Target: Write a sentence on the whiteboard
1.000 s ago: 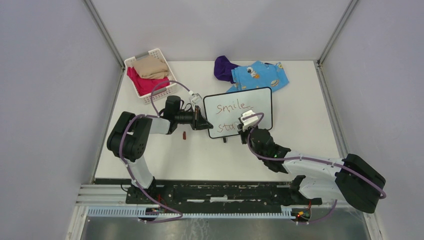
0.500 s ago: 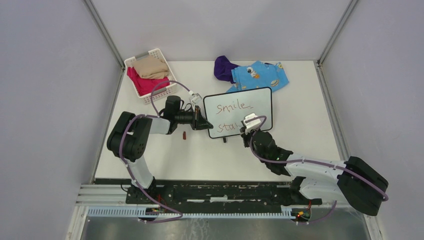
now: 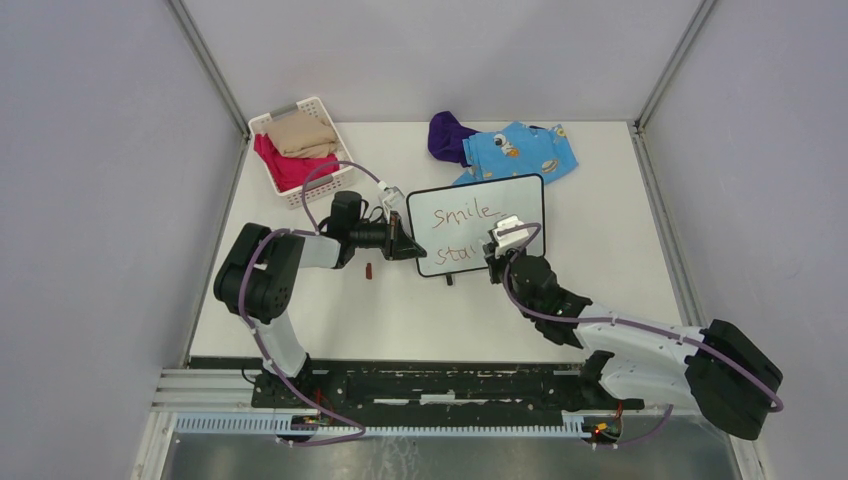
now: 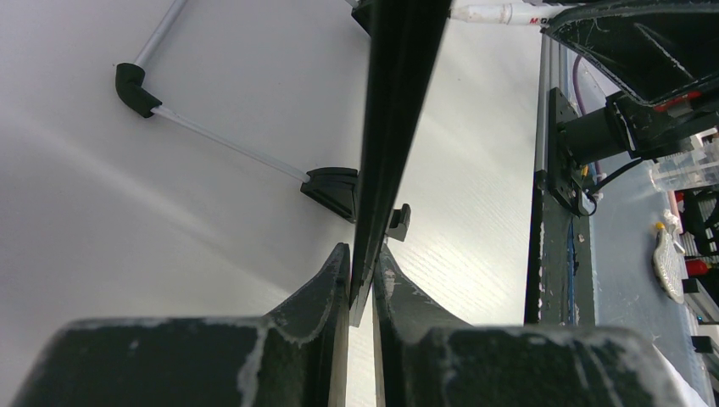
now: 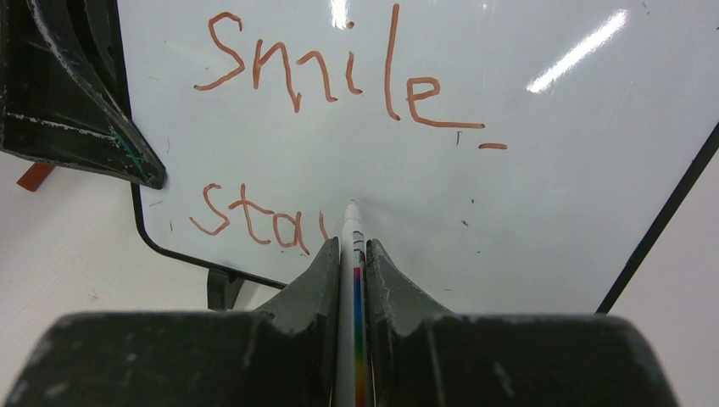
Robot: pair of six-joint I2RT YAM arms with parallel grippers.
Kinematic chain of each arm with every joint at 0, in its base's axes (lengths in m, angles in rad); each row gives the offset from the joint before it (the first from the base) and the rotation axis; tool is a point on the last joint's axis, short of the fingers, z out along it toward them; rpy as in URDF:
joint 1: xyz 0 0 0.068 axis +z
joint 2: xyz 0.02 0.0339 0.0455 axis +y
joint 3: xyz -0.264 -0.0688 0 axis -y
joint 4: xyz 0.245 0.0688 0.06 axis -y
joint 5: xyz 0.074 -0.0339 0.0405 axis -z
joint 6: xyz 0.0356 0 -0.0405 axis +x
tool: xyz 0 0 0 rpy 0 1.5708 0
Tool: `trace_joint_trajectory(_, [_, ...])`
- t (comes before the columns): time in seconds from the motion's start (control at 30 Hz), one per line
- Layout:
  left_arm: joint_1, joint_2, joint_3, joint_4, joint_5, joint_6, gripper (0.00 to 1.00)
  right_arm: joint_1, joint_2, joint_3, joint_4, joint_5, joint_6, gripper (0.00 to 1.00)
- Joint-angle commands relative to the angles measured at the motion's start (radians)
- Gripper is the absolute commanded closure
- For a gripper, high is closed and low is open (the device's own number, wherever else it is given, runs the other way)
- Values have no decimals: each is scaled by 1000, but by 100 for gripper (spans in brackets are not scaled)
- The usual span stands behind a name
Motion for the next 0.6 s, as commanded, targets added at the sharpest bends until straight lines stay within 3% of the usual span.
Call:
trace_joint_trajectory(0.0, [-8, 23, 8, -69, -122, 68, 98, -16, 19, 55, 37, 4, -13, 100])
trace_joint_trajectory(0.57, [-8, 21, 9, -70, -121, 68, 98, -18, 27, -29, 42, -24, 33, 100])
